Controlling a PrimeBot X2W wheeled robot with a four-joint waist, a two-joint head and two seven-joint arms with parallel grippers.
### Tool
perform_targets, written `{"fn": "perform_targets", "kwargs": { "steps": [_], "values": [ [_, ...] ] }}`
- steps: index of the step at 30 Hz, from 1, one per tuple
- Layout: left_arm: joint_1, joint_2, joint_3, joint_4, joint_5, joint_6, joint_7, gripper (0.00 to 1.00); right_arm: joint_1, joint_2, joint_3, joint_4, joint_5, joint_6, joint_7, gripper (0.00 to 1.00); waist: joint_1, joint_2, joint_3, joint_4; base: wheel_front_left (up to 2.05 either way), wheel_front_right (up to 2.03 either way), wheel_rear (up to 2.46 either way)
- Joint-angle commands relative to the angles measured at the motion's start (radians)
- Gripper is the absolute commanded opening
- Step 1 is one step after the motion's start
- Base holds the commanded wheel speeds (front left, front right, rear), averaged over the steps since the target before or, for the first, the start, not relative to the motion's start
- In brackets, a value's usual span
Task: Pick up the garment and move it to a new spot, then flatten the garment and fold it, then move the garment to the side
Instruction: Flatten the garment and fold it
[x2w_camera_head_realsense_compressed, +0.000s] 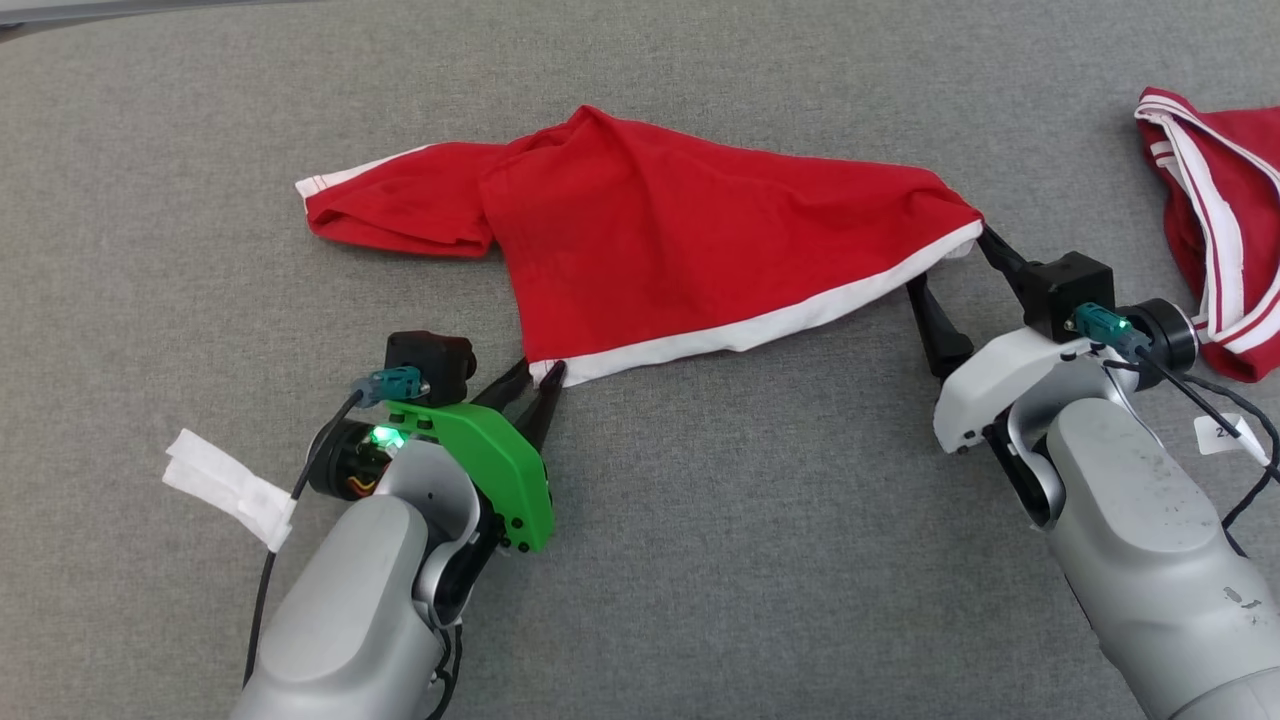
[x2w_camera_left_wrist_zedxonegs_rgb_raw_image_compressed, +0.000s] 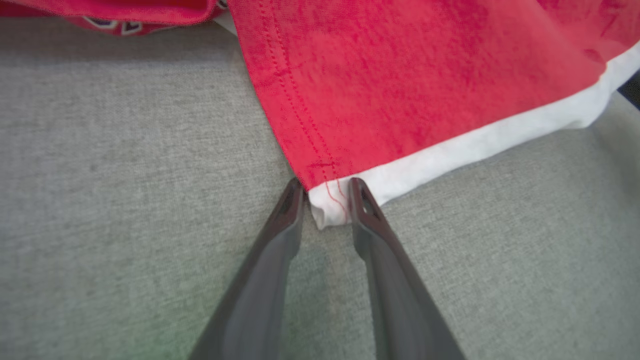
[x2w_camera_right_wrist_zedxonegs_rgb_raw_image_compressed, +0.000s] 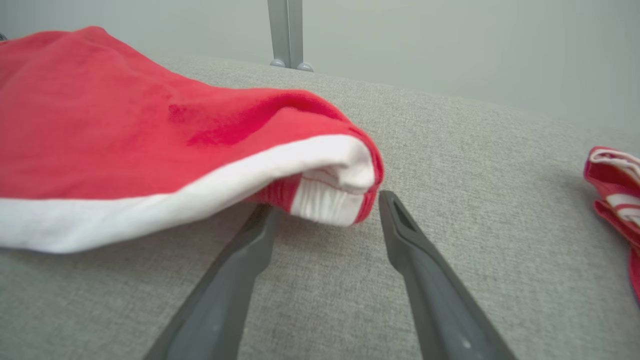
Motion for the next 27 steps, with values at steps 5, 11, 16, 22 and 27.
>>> {"fn": "perform_targets", "kwargs": {
  "steps": [5,11,16,22,27],
  "values": [
    [-0.003,0.006,-0.01,0.006,-0.009,-0.001,0.006,0.0,0.015,0.003,0.002,-0.016,-0.02,0.001,-0.004,0.9,0.0,0.0,0.0,0.004,0.0,0.0,0.0],
    [0.003,0.011,-0.01,0.007,-0.013,0.001,-0.007,0.0,0.023,0.0,0.012,-0.028,-0.02,0.001,-0.004,0.0,0.0,0.0,-0.016,0.005,0.0,0.0,0.0],
    [0.018,0.014,-0.011,0.006,-0.021,0.002,-0.016,0.0,0.041,-0.004,0.011,-0.03,-0.012,0.001,-0.004,0.0,0.0,0.0,-0.045,0.002,0.0,0.0,0.0],
    [0.05,0.023,-0.005,-0.022,-0.033,0.006,-0.036,0.0,0.075,-0.012,0.008,-0.038,-0.003,0.001,-0.004,0.0,0.0,0.0,-0.102,-0.002,0.0,0.0,0.0],
    [0.076,0.039,0.006,-0.09,-0.042,0.016,-0.049,0.0,0.102,-0.019,0.018,-0.05,0.01,0.001,-0.002,0.0,0.0,0.0,-0.149,0.002,0.0,0.0,0.0]
  ]
}}
